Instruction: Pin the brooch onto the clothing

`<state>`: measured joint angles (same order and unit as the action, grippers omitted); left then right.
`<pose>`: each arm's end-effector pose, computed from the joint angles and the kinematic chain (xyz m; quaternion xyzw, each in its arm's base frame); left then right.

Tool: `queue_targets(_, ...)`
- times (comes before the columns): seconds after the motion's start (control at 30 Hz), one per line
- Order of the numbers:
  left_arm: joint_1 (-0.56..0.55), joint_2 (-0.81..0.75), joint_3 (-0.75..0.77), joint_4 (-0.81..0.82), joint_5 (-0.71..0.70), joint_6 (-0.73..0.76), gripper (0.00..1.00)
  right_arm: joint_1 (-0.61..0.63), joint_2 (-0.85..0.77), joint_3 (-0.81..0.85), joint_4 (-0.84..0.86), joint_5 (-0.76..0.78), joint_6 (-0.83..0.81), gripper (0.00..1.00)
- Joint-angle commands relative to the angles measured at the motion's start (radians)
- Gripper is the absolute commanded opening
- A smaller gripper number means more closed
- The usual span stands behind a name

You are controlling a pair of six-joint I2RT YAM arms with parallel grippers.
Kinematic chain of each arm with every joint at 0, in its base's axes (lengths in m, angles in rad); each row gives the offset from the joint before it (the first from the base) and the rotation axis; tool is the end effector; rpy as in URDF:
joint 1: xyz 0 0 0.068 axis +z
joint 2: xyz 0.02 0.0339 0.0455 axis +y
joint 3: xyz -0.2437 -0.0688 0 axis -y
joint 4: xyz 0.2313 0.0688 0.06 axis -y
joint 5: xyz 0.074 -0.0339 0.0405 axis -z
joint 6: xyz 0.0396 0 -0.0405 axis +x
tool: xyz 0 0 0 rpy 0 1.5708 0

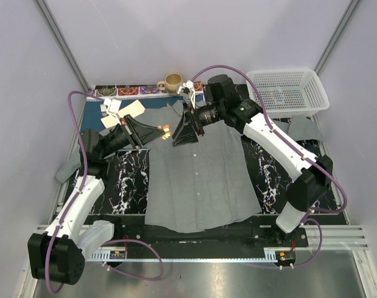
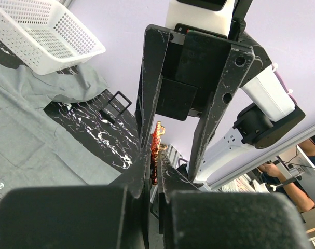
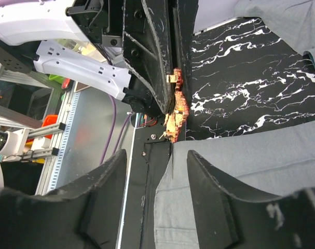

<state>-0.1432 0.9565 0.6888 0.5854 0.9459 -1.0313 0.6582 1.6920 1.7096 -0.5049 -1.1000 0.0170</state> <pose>0.2040 -0.0619 0.3397 0.1090 0.6299 -0.6219 0.4523 0.2639 0.2487 0.3764 -0.4860 0.6083 0.5682 0.2664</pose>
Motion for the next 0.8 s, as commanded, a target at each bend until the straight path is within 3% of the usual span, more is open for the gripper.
queue_targets(0.0,-0.006,-0.016,0.043,0.014,0.014,0.008,0.00,-0.003,0.009,0.050,0.029,-0.006,0.014,0.52)
queue_targets(0.27,-0.013,-0.013,0.035,0.016,0.011,-0.012,0.00,-0.002,0.003,0.042,0.039,-0.001,0.006,0.00)
queue_targets(0.37,-0.013,-0.015,0.038,-0.005,0.011,-0.003,0.01,-0.003,0.000,0.041,0.043,-0.006,0.011,0.00)
queue_targets(0.4,-0.015,-0.013,0.038,-0.018,0.010,-0.001,0.10,-0.002,-0.002,0.039,0.049,-0.008,0.014,0.00)
queue_targets(0.53,-0.015,-0.018,0.037,-0.027,0.007,0.005,0.28,-0.002,-0.011,0.018,0.083,-0.030,0.050,0.00)
queue_targets(0.63,-0.015,-0.013,0.038,-0.030,0.005,0.004,0.37,-0.002,-0.012,0.005,0.100,-0.046,0.075,0.00)
queue_targets(0.77,-0.018,-0.007,0.040,-0.021,0.004,-0.006,0.42,-0.002,-0.017,-0.007,0.114,-0.052,0.084,0.00)
